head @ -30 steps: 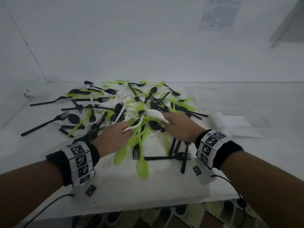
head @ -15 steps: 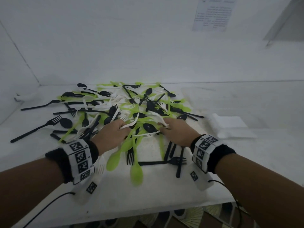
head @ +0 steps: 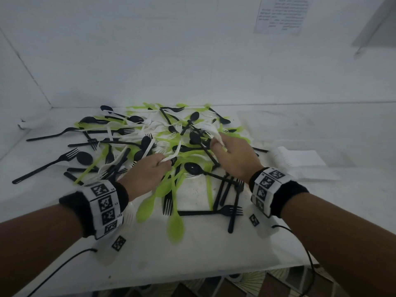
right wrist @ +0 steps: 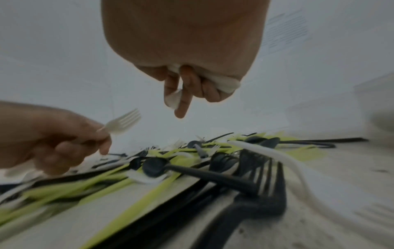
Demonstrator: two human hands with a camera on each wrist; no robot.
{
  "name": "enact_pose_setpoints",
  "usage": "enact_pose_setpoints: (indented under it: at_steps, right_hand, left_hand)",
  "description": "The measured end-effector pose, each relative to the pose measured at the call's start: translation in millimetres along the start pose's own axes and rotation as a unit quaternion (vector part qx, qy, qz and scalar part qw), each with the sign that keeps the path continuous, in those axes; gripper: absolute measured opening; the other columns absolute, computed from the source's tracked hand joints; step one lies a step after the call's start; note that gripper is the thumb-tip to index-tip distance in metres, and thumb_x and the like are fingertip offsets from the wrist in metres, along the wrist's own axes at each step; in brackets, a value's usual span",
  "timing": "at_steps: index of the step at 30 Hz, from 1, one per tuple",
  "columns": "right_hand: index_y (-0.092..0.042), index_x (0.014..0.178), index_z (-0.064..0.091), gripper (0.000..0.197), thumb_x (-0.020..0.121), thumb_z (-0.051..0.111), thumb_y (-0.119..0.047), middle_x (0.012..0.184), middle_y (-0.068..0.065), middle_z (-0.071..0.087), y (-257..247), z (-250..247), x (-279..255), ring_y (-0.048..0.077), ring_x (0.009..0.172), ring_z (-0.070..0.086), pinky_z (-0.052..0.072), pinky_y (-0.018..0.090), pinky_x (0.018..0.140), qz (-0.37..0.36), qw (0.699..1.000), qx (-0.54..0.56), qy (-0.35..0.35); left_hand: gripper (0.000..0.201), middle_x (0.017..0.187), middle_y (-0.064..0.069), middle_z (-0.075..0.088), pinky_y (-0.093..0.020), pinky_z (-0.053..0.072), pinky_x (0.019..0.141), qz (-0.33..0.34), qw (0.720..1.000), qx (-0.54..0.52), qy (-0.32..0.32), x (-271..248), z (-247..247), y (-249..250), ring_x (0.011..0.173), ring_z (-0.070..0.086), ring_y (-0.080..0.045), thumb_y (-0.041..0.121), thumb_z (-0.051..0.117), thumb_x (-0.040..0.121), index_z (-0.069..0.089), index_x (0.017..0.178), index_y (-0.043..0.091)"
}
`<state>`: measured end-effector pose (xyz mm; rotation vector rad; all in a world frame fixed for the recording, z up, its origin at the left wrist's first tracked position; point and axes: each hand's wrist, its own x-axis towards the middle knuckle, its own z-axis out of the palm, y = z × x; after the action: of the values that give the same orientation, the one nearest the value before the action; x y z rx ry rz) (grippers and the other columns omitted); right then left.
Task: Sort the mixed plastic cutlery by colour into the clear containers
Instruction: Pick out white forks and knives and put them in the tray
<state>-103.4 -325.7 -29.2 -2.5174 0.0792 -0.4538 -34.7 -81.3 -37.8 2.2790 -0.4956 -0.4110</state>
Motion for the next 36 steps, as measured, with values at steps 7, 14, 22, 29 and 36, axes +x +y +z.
enact_pose_setpoints:
  at_steps: [7, 14, 22, 29, 36]
  right_hand:
    - [-0.013, 0.135, 0.025, 0.051, 0.095, 0.056, -0.018, 0.073, 0.002, 0.055, 43.8, -14.7, -10.8, 0.024, 0.065, 0.057, 0.043, 0.035, 0.056, 0.177, 0.982, -0.007, -0.064]
    - [-0.018, 0.088, 0.052, 0.021, 0.099, 0.056, -0.035, 0.084, -0.002, 0.053, 56.7, -10.6, -14.1, 0.026, 0.093, 0.061, 0.041, 0.03, 0.071, 0.189, 0.957, -0.16, -0.154]
    - [-0.018, 0.086, 0.051, 0.02, 0.094, 0.045, -0.035, 0.081, 0.002, 0.068, 5.6, -3.2, 8.9, 0.028, 0.074, 0.064, 0.055, 0.041, 0.067, 0.079, 0.996, -0.027, -0.037]
    - [-0.025, 0.101, 0.055, 0.016, 0.105, 0.046, -0.037, 0.082, -0.004, 0.062, -46.4, 37.1, 21.5, 0.015, 0.071, 0.058, 0.044, 0.036, 0.064, -0.037, 0.992, 0.075, -0.094]
    - [-0.018, 0.152, 0.026, 0.053, 0.105, 0.047, -0.023, 0.097, 0.01, 0.066, -67.4, 78.8, 22.8, 0.028, 0.083, 0.065, 0.055, 0.045, 0.076, 0.013, 0.981, 0.09, -0.172]
  left_hand:
    - [0.03, 0.067, -0.001, 0.05, -0.034, 0.036, 0.057, 0.082, 0.992, 0.091, -0.012, 12.1, 14.4, 6.3, 0.057, 0.044, -0.016, 0.032, 0.045, 0.106, 0.048, 0.081, 0.017]
    - [0.03, 0.067, -0.001, 0.052, -0.034, 0.035, 0.057, 0.081, 0.991, 0.108, -0.009, 15.8, 20.6, 10.1, 0.056, 0.043, -0.015, 0.035, 0.05, 0.104, 0.054, 0.083, 0.014]
    - [0.026, 0.067, -0.003, 0.05, -0.027, 0.035, 0.049, 0.034, 0.996, 0.08, 0.032, 6.8, -7.0, 1.6, 0.053, 0.043, -0.015, 0.029, 0.047, 0.106, 0.053, 0.089, 0.01]
    - [0.019, 0.073, -0.002, 0.058, -0.03, 0.038, 0.056, 0.0, 0.991, 0.099, 0.086, -25.6, -41.8, -34.1, 0.062, 0.051, -0.016, 0.028, 0.057, 0.101, 0.056, 0.088, 0.014]
    - [0.028, 0.08, 0.004, 0.058, -0.028, 0.037, 0.058, -0.034, 0.977, 0.185, 0.103, -44.5, -50.0, -70.4, 0.073, 0.057, -0.016, 0.043, 0.067, 0.094, 0.057, 0.091, 0.018]
